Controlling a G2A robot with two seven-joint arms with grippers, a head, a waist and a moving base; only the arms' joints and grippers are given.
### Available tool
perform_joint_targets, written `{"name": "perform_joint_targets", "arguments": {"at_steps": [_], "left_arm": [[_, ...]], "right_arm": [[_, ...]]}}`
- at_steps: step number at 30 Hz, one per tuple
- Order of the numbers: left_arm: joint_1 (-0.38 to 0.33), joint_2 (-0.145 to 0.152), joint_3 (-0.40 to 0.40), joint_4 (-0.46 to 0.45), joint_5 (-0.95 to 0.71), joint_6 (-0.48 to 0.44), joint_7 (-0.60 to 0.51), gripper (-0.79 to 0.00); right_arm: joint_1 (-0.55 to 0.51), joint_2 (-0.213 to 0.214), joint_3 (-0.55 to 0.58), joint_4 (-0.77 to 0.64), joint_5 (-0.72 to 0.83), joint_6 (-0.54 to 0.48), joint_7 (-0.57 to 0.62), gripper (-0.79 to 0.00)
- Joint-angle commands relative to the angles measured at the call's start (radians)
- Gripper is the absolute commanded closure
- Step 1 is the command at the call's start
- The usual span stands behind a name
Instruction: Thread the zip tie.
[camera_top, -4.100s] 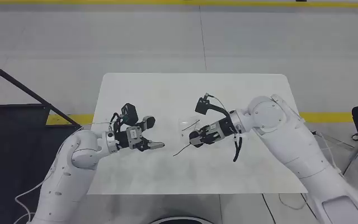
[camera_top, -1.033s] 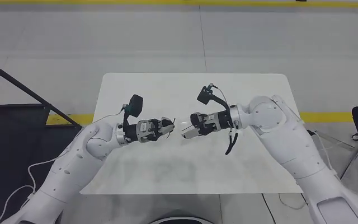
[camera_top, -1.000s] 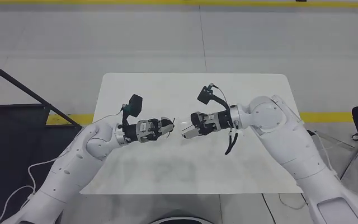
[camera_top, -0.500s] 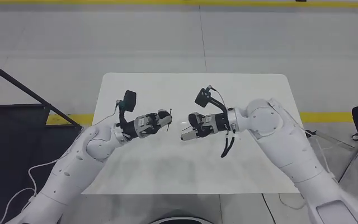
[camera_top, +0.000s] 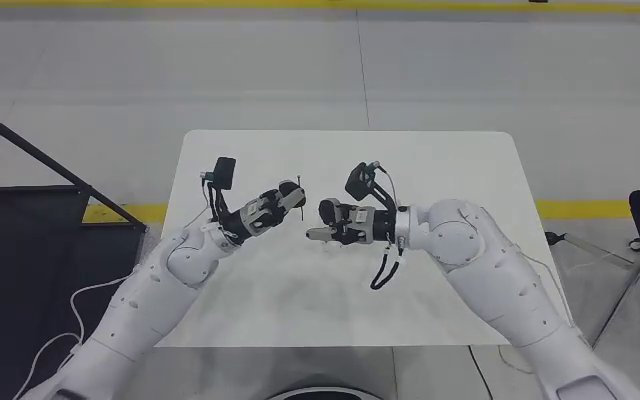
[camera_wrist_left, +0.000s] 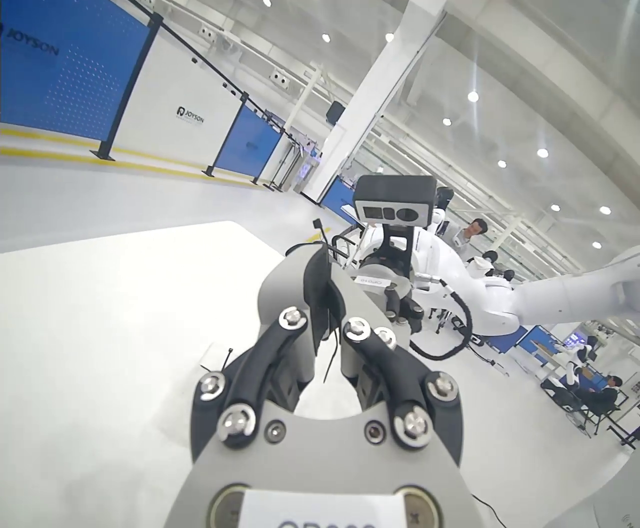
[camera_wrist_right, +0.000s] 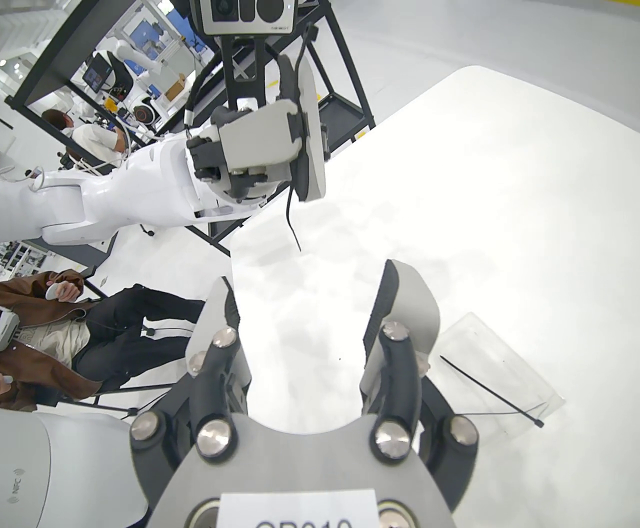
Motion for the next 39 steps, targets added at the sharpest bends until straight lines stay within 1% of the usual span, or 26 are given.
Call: {"name": "perform_joint_targets", "arguments": {"at_steps": [1, 4, 13, 17, 24, 33, 34, 39], "left_arm": [[-0.001, -0.005, 0.003, 0.006, 0.01, 0.001, 0.0, 0.0], [-0.007, -0.012, 0.003, 0.017, 0.013, 0.001, 0.0, 0.0], [-0.01, -0.027, -0.005, 0.035, 0.014, -0.016, -0.013, 0.0], [-0.009, -0.032, -0.01, 0.04, 0.016, -0.02, -0.021, 0.0], [-0.006, -0.04, -0.022, 0.042, 0.022, -0.023, -0.028, 0.0], [0.001, -0.05, -0.038, 0.044, 0.03, -0.03, -0.034, 0.0], [0.002, -0.051, -0.04, 0.044, 0.031, -0.031, -0.035, 0.0], [0.005, -0.056, -0.048, 0.046, 0.029, -0.034, -0.042, 0.0]], "right_arm": [[0.005, -0.005, -0.006, 0.007, -0.005, 0.0, -0.014, -0.486], [0.01, -0.012, -0.013, 0.021, -0.005, 0.0, -0.028, -0.391], [0.028, -0.028, -0.025, 0.053, 0.022, -0.008, -0.016, -0.329], [0.038, -0.036, -0.033, 0.067, 0.035, -0.013, -0.009, -0.32], [0.048, -0.047, -0.04, 0.085, 0.044, -0.022, -0.004, -0.249], [0.055, -0.056, -0.037, 0.105, 0.061, -0.03, 0.011, -0.062], [0.056, -0.056, -0.037, 0.106, 0.062, -0.03, 0.015, -0.006], [0.059, -0.06, -0.035, 0.111, 0.065, -0.034, 0.022, 0.0]]}}
